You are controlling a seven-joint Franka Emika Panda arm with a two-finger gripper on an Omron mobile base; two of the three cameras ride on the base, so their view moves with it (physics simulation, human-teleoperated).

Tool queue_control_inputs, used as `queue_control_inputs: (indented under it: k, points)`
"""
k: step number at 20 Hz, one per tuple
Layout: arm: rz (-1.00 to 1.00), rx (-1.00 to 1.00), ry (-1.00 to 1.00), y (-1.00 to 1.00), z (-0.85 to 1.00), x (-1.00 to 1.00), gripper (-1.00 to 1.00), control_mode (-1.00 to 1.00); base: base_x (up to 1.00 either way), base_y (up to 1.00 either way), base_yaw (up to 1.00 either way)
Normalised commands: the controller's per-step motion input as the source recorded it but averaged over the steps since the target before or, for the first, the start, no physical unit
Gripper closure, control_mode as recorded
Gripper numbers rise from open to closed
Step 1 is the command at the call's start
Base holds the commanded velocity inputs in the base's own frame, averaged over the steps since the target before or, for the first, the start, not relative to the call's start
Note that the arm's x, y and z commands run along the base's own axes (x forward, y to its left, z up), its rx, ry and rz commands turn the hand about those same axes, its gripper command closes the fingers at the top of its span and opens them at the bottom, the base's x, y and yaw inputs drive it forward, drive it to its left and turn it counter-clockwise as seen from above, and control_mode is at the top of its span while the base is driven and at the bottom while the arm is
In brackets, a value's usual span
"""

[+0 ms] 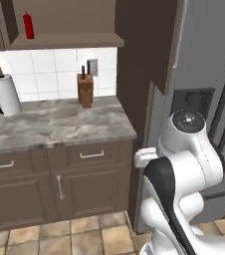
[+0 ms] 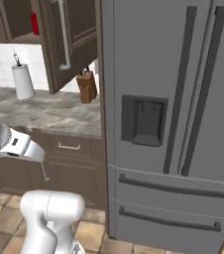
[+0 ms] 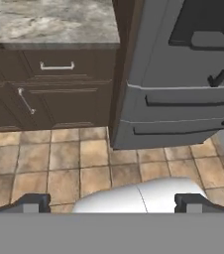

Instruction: Collect the paprika, ketchup, and shaker from the cabinet and place them next to the stove.

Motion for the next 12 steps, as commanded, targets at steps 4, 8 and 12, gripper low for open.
queue_control_inputs:
  k: [4,8,12]
  points:
    - [0.0,0.0,0.0,0.0,0.0,0.0,-1.0,1.0,0.77,0.88,0.02]
    - [0.0,0.0,0.0,0.0,0.0,0.0,-1.0,1.0,0.87,0.44,0.01]
    - [0.0,0.0,0.0,0.0,0.0,0.0,-1.0,1.0,1.0,0.22,0.03]
